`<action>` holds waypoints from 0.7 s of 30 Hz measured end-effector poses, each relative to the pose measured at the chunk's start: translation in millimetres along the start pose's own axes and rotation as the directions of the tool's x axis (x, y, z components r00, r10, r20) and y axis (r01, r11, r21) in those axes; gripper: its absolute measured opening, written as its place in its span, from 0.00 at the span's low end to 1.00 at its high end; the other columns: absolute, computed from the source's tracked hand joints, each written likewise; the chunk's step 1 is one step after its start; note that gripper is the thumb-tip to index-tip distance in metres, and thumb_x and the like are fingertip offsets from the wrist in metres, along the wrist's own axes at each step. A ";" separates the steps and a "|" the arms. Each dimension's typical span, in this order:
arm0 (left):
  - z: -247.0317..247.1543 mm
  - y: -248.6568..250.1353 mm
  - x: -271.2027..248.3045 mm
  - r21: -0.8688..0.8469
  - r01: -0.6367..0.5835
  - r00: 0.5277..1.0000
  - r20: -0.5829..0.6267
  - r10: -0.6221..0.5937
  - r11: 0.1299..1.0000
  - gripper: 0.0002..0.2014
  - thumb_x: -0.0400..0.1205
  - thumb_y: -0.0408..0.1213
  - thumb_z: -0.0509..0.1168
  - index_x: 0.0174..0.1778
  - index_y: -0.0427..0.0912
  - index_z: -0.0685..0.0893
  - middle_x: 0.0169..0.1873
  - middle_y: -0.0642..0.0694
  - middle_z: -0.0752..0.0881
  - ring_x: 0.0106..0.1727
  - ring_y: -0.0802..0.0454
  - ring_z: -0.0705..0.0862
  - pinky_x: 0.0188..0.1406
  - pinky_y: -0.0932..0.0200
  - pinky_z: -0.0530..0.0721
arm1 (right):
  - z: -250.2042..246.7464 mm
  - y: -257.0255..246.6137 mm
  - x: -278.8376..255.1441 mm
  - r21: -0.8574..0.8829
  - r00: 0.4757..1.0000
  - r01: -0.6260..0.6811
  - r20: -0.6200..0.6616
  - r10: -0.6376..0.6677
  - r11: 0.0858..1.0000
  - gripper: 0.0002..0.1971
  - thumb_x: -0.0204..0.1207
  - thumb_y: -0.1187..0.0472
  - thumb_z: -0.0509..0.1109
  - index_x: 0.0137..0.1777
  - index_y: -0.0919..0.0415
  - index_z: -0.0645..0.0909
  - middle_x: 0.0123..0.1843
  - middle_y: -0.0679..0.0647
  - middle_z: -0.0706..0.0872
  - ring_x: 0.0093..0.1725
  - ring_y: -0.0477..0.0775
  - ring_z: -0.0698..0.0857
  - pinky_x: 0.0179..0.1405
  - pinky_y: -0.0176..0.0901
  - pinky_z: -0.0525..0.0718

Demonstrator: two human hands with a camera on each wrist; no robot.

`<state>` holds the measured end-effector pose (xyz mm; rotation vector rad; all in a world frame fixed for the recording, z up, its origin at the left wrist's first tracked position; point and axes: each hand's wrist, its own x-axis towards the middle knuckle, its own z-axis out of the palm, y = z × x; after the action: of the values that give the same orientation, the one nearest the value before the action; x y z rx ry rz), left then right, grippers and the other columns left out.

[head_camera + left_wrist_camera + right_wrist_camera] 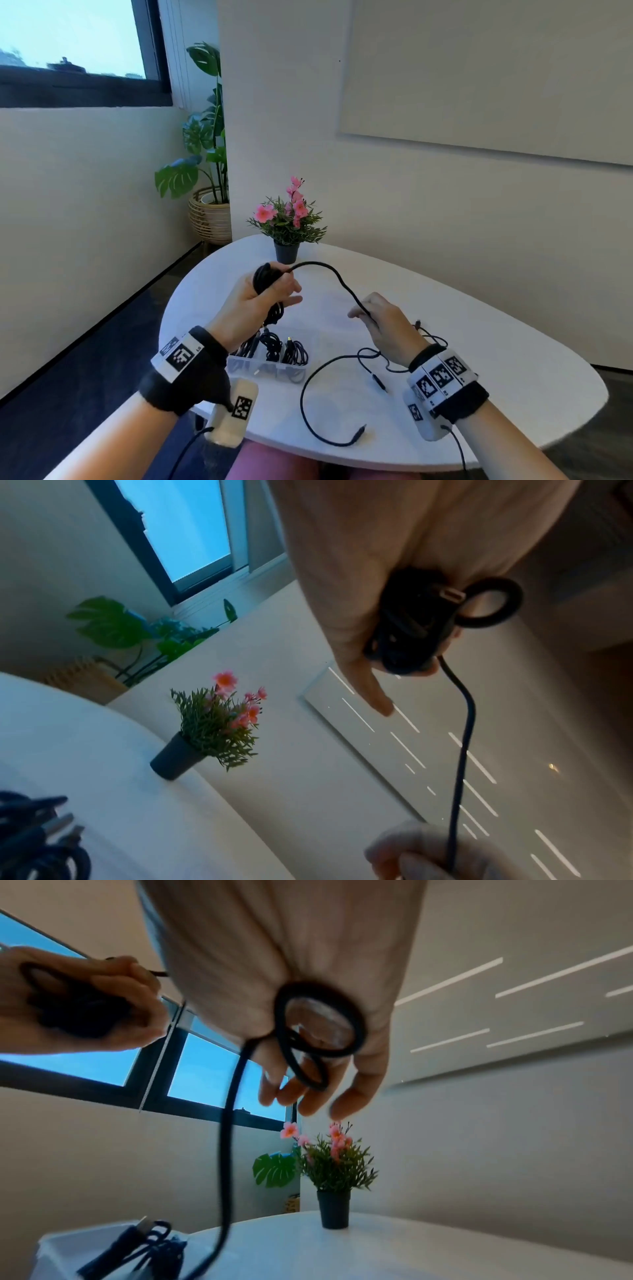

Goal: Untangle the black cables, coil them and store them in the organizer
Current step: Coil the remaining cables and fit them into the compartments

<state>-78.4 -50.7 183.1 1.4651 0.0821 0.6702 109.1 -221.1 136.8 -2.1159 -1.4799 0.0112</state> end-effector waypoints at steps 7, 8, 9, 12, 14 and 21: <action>6.9 8.4 16.8 -0.349 -0.023 0.985 -0.169 -0.039 0.937 0.21 0.81 0.44 0.55 0.61 0.30 0.76 0.67 0.42 0.82 0.68 0.45 0.81 0.65 0.42 0.80 | 15.5 -18.7 -6.7 0.287 0.994 0.081 0.041 -0.097 0.955 0.11 0.87 0.59 0.54 0.53 0.55 0.79 0.31 0.48 0.88 0.33 0.49 0.84 0.43 0.39 0.82; 7.2 10.2 19.2 -0.391 -0.037 0.984 -0.176 -0.035 0.920 0.19 0.84 0.43 0.52 0.60 0.30 0.75 0.66 0.42 0.82 0.67 0.46 0.82 0.64 0.44 0.81 | 15.1 -23.9 -7.9 0.325 0.992 0.087 0.062 -0.113 0.942 0.11 0.87 0.60 0.54 0.51 0.58 0.78 0.27 0.50 0.86 0.32 0.51 0.85 0.46 0.43 0.84; 7.9 12.0 20.7 -0.440 -0.046 0.982 -0.186 -0.041 0.897 0.17 0.86 0.43 0.50 0.56 0.32 0.75 0.63 0.43 0.84 0.64 0.45 0.84 0.62 0.44 0.83 | 16.3 -29.0 -9.2 0.376 0.989 0.067 0.099 -0.111 0.924 0.11 0.87 0.61 0.54 0.49 0.61 0.77 0.23 0.52 0.83 0.32 0.54 0.86 0.48 0.45 0.85; 12.2 11.8 25.0 -0.552 -0.089 0.964 -0.256 -0.067 0.829 0.13 0.88 0.42 0.49 0.41 0.42 0.73 0.36 0.50 0.83 0.46 0.48 0.90 0.54 0.39 0.85 | 24.7 -40.9 -15.5 0.430 0.974 -0.005 0.207 -0.093 0.903 0.11 0.85 0.59 0.58 0.45 0.62 0.78 0.19 0.46 0.78 0.30 0.54 0.85 0.46 0.48 0.86; 11.0 9.7 26.6 -0.580 -0.115 0.938 -0.331 -0.104 0.807 0.13 0.88 0.42 0.51 0.38 0.46 0.70 0.27 0.54 0.75 0.27 0.59 0.81 0.41 0.49 0.89 | 30.4 -41.5 -19.4 0.406 0.969 -0.008 0.231 -0.094 0.914 0.08 0.81 0.56 0.65 0.43 0.58 0.80 0.22 0.44 0.80 0.27 0.49 0.82 0.40 0.42 0.83; -21.8 -5.2 26.0 -0.332 -0.037 0.810 -0.562 -0.166 0.943 0.08 0.83 0.41 0.65 0.47 0.46 0.72 0.32 0.51 0.75 0.20 0.59 0.67 0.16 0.67 0.65 | 12.0 -29.7 -16.7 0.352 0.990 -0.025 0.141 -0.026 0.936 0.16 0.72 0.66 0.74 0.57 0.47 0.84 0.44 0.45 0.81 0.43 0.40 0.82 0.50 0.30 0.78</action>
<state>-65.0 -19.1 184.2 0.8856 0.4775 1.0119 73.1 -223.3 134.6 -1.8524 -1.4346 0.4082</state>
